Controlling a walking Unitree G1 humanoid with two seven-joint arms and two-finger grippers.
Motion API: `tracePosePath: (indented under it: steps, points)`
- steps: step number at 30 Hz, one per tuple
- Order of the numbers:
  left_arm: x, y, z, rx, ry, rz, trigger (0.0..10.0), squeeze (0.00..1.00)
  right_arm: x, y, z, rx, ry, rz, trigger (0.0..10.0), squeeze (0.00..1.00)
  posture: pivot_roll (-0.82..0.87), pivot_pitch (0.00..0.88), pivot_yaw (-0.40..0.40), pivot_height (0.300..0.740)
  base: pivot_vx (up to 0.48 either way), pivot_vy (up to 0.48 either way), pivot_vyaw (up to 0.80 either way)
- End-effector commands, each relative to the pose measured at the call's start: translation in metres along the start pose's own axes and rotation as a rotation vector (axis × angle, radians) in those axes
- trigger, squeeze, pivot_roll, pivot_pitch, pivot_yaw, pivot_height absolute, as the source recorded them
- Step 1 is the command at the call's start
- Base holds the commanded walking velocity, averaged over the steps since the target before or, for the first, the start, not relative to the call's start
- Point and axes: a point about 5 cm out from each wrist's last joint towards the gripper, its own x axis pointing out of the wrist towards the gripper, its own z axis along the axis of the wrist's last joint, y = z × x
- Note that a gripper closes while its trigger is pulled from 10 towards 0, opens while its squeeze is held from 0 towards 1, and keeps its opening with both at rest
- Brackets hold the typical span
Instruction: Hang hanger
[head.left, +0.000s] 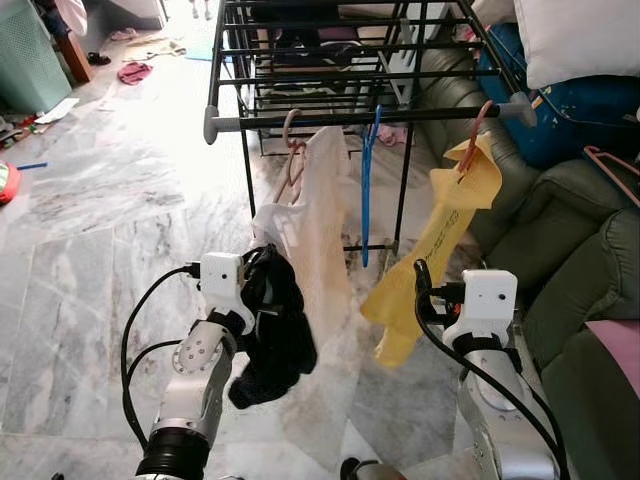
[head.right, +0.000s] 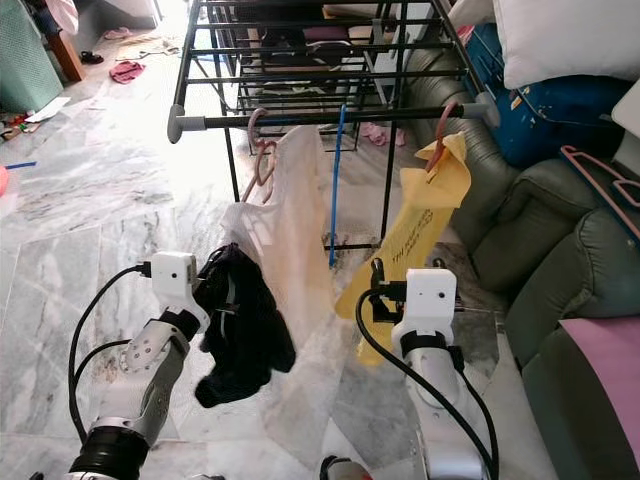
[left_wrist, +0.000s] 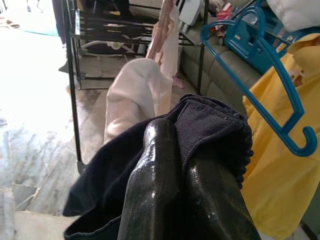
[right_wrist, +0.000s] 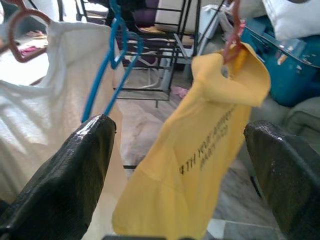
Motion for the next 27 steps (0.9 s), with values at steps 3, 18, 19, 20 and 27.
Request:
tracePosePath:
  steps: [3, 18, 19, 20, 27]
  points:
    - [0.0026, -0.0016, 0.0078, 0.007, -0.027, -0.011, 10.0, 0.00, 0.0015, -0.0006, 0.0017, -0.001, 0.000, 0.001, 10.0, 0.00, -0.21, 0.171, 0.014, 0.740, 0.255, 0.080, 0.00]
    - [0.0040, -0.0035, 0.0069, 0.010, -0.025, -0.020, 10.0, 0.00, 0.0053, 0.0008, 0.0043, -0.018, -0.014, 0.012, 10.0, 0.00, -0.21, 0.162, 0.011, 0.740, 0.299, 0.244, 0.00]
    - [0.0040, -0.0036, 0.0069, 0.010, -0.025, -0.020, 10.0, 0.00, 0.0051, 0.0007, 0.0042, -0.019, -0.014, 0.012, 10.0, 0.00, -0.21, 0.162, 0.011, 0.740, 0.330, 0.244, 0.00]
    - [0.0039, -0.0036, 0.0067, 0.011, -0.023, -0.021, 10.0, 0.00, 0.0051, 0.0008, 0.0042, -0.020, -0.014, 0.011, 10.0, 0.00, -0.21, 0.162, 0.010, 0.740, 0.330, 0.247, 0.00]
    - [0.0031, -0.0044, 0.0058, 0.020, -0.016, -0.030, 10.0, 0.00, 0.0060, 0.0023, 0.0045, -0.019, -0.016, 0.005, 10.0, 0.00, -0.20, 0.166, 0.012, 0.740, 0.329, 0.105, 0.00]
